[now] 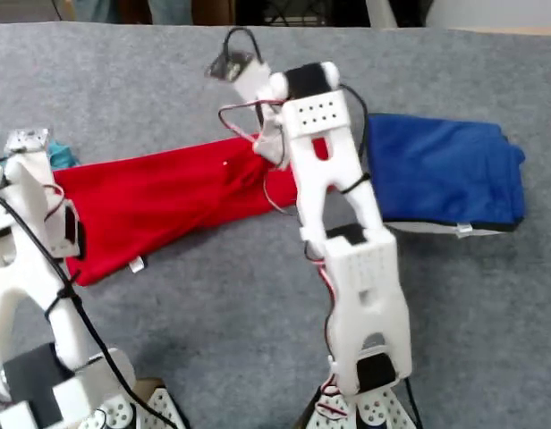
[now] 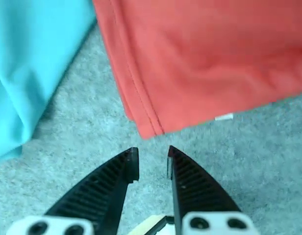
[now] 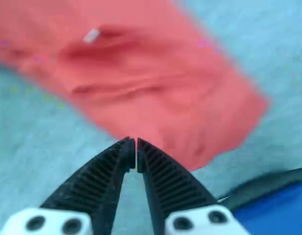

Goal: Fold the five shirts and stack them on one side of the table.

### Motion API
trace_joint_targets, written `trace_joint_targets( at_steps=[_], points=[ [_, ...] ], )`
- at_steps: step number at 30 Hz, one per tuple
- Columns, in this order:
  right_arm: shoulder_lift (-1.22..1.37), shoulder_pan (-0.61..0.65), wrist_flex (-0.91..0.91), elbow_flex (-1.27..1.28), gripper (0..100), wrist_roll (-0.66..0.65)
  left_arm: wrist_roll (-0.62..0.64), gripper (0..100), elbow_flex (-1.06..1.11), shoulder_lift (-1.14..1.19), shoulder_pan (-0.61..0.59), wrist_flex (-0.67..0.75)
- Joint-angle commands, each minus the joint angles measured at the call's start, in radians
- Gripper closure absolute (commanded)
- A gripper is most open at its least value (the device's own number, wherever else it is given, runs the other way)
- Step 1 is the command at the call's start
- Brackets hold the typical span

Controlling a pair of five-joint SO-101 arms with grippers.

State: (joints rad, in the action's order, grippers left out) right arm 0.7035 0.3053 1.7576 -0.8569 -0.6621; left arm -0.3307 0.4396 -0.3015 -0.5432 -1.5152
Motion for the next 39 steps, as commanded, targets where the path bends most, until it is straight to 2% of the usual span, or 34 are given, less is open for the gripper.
trace_joint_targets(
  at_steps=[1, 4, 11, 20, 28, 31, 33, 35, 39],
  points=[
    [-0.147, 0.044, -0.130, 0.320, 98.4, 0.011, -0.006, 88, 0.081, -0.063, 0.005, 0.035],
    [-0.124, 0.060, -0.327, 0.406, 98.4, 0.011, 0.003, 88, 0.145, -0.064, 0.012, 0.054],
    [0.021, 0.083, -0.809, 0.414, 98.4, 0.012, 0.003, 88, 0.170, -0.064, 0.005, 0.061],
    [0.076, 0.170, -0.873, 0.358, 98.4, 0.012, 0.000, 88, 0.170, -0.066, 0.007, 0.061],
    [0.147, 0.143, -0.812, 0.251, 98.4, 0.012, 0.005, 88, 0.157, -0.064, 0.007, 0.058],
    [0.085, 0.129, -0.583, 0.128, 98.4, 0.012, -0.002, 84, 0.131, -0.063, 0.007, 0.038],
    [0.053, 0.146, -0.393, 0.038, 98.4, 0.008, 0.000, 77, 0.096, -0.061, 0.007, 0.018],
    [0.048, 0.150, -0.278, -0.048, 98.4, 0.011, 0.008, 68, 0.058, -0.058, 0.002, 0.012],
    [0.047, 0.150, -0.095, -0.194, 98.4, 0.009, 0.035, 67, -0.070, 0.052, -0.042, 0.021]
  ],
)
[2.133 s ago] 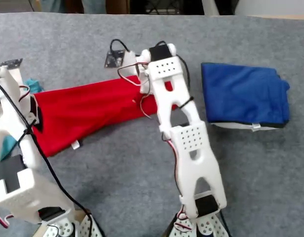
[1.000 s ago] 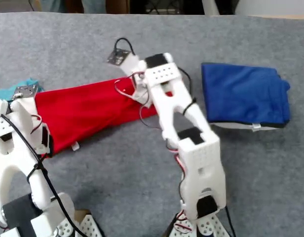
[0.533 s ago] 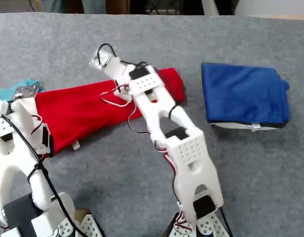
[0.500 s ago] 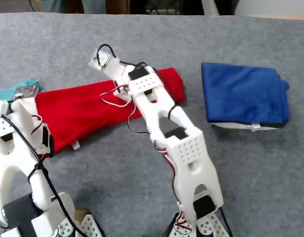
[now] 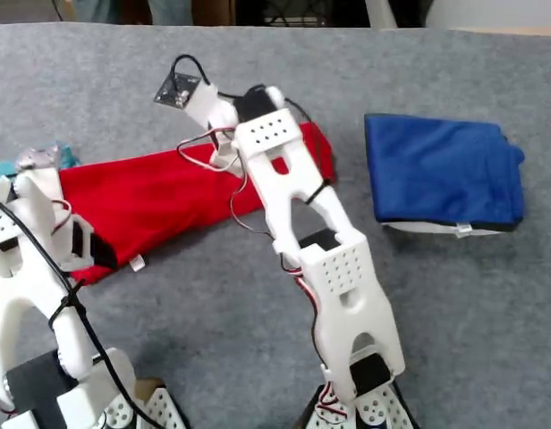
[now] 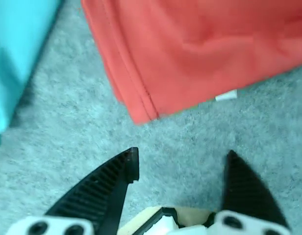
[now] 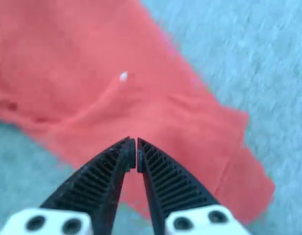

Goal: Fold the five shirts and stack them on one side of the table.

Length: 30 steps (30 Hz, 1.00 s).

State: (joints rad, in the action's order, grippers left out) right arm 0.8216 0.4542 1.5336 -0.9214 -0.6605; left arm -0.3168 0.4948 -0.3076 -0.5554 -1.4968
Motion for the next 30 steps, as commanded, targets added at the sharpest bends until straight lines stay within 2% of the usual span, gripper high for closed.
trace_joint_targets(
  at_steps=[1, 6, 9, 14, 21, 25, 30],
  points=[
    [-0.071, 0.006, 0.170, -0.163, 98.4, 0.009, 0.020, 67, -0.170, 0.114, -0.042, 0.003],
    [-0.077, 0.002, 0.233, -0.254, 98.4, 0.011, 0.028, 67, -0.440, 0.471, -0.104, -0.014],
    [-0.107, 0.017, 0.233, -0.246, 98.4, 0.020, 0.034, 67, -0.624, 0.666, -0.094, -0.097],
    [-0.173, 0.091, 0.233, -0.245, 98.4, 0.029, 0.092, 67, -0.862, 0.922, -0.087, -0.127],
    [-0.186, 0.120, 0.233, -0.245, 98.4, 0.031, 0.157, 68, -1.056, 1.096, -0.077, -0.157],
    [-0.189, 0.118, 0.233, -0.252, 98.4, 0.031, 0.213, 76, -1.147, 1.174, -0.077, -0.183],
    [-0.189, 0.121, 0.233, -0.252, 98.4, 0.031, 0.210, 83, -1.216, 1.250, -0.062, -0.215]
  ],
)
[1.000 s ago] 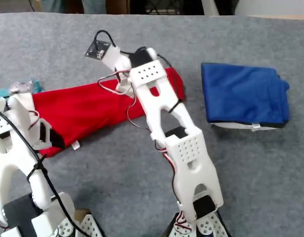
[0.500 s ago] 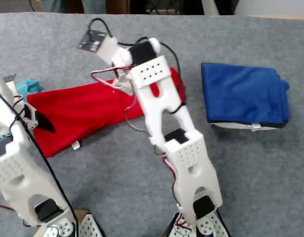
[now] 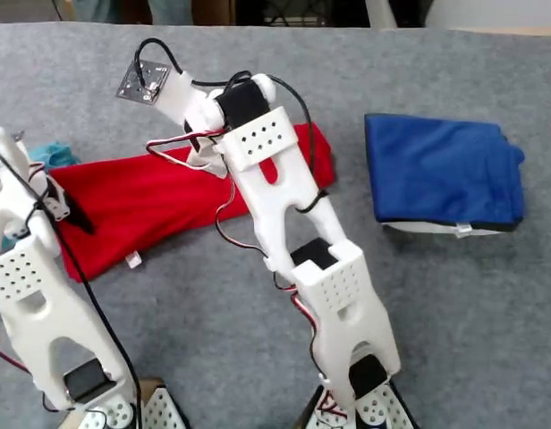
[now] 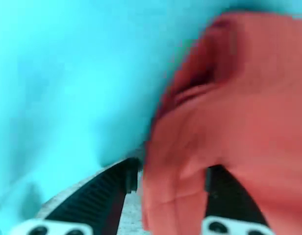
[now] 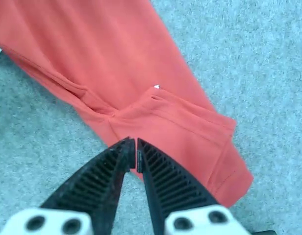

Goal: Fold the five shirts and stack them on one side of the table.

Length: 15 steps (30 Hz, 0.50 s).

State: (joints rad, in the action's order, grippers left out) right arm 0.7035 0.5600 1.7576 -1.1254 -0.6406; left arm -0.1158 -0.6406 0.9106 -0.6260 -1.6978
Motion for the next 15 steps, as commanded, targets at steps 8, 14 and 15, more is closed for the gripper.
trace_joint_targets(
  at_steps=[8, 14, 15],
  points=[
    [-0.084, 0.011, 0.009, -0.050, 98.4, 0.011, -0.002, 94, -0.134, 0.052, 0.068, -0.061],
    [-0.225, 0.009, 0.009, -0.045, 98.4, 0.011, -0.055, 97, -0.128, 0.017, 0.124, -0.063],
    [-0.255, 0.008, 0.009, -0.042, 98.4, 0.011, -0.055, 97, -0.127, -0.006, 0.133, -0.063]
  ],
)
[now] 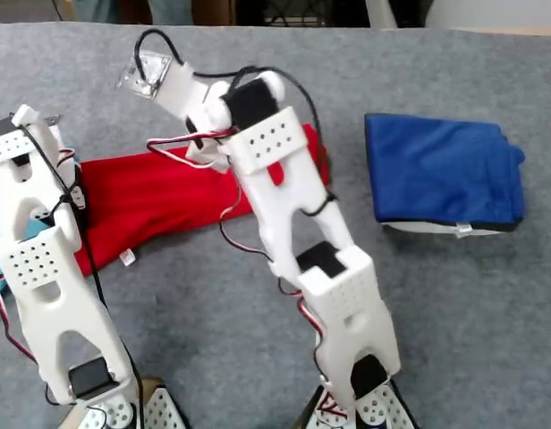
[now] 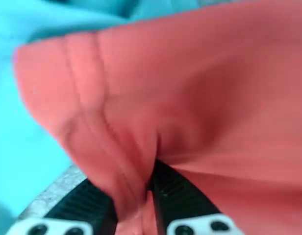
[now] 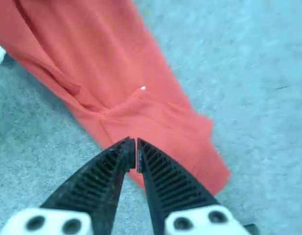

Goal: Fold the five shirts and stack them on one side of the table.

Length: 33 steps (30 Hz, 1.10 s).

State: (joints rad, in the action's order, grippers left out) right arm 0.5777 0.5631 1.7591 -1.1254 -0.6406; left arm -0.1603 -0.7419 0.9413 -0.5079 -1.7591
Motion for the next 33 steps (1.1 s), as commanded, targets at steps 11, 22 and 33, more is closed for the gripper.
trace_joint_targets(
  at_steps=[11, 22, 33],
  points=[
    [-0.401, -0.319, 0.008, -0.041, 98.4, 0.011, -0.014, 97, 0.099, -0.396, 0.188, -0.002],
    [-0.492, -0.666, 0.005, 0.105, 98.4, -0.074, 0.026, 97, 0.157, -0.471, 0.398, 0.000],
    [-0.492, -0.908, -0.043, 0.183, 98.4, -0.215, 0.250, 97, -0.042, -0.459, 0.700, 0.025]
  ],
)
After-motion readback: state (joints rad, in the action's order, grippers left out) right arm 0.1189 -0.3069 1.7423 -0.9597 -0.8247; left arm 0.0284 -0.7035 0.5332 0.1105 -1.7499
